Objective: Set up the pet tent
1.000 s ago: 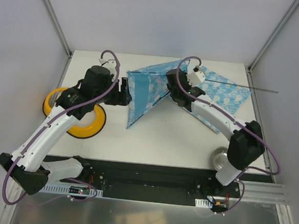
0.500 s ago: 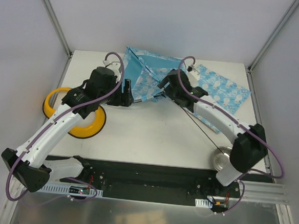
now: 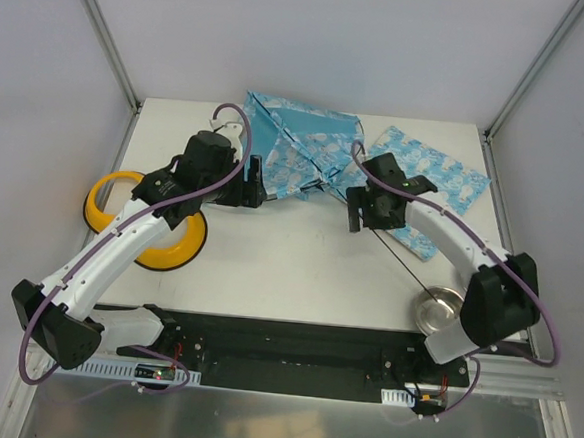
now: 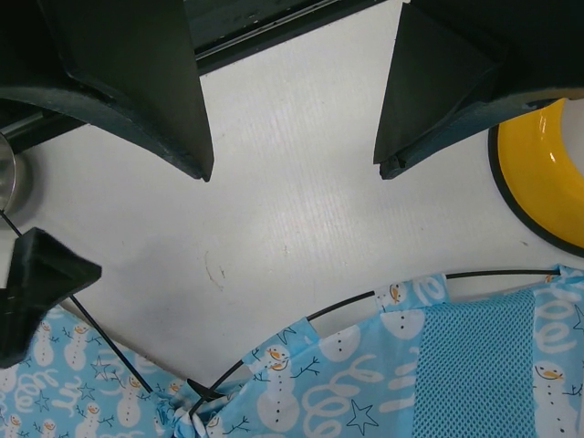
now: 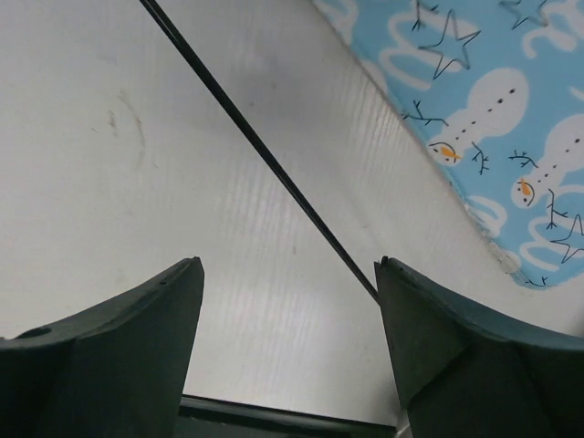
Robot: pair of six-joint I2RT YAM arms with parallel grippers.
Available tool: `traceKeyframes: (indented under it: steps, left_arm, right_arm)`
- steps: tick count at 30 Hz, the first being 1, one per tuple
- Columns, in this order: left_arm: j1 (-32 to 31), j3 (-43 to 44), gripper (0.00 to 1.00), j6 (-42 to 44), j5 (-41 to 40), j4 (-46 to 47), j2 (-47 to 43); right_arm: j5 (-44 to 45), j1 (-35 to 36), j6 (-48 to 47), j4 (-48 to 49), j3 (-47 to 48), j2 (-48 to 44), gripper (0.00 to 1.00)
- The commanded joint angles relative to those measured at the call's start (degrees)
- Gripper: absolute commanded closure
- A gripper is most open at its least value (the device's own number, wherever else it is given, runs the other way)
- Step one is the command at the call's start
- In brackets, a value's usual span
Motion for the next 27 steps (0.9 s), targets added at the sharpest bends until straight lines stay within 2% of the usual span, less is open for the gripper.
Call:
traceKeyframes:
  steps: [1, 6, 11, 14, 22, 24, 27]
  left_arm:
    - [0.1, 0.1, 0.27, 0.0, 0.5, 2.0, 0.0]
    - [0.1, -0.2, 0.27, 0.8, 0.5, 2.0, -0.9]
    - [0.1, -1.2, 0.26, 1.4, -0.3, 2.2, -1.8]
    - [0.2, -1.6, 0.26, 1.8, -0.5, 2.2, -1.8]
    - [0.2, -1.9, 0.26, 2.3, -1.1, 2.3, -2.3]
    - [0.2, -2.0, 0.26, 2.4, -1.2, 2.3, -2.5]
    - [0.2, -2.3, 0.26, 2.3, -1.3, 2.3, -2.9]
  right_arm:
    - [-1.7, -0.2, -12.4, -3.6, -0.4, 5.4, 0.19]
    - [3.3, -0.3, -12.1, -1.2, -1.6, 9.7, 0.26]
    - [1.8, 0.0, -12.5, -1.5, -2.1, 10.9, 0.52]
    - [1.9, 0.4, -12.7, -0.3, -2.6, 8.1, 0.68]
    - [-1.5, 1.2, -13.6, 0.7, 1.5, -0.4, 0.89]
    - [-2.8, 1.3, -12.1, -1.5, 4.6, -0.2, 0.99]
    - [-5.1, 1.3, -9.8, -6.4, 9.0, 0.6, 1.0]
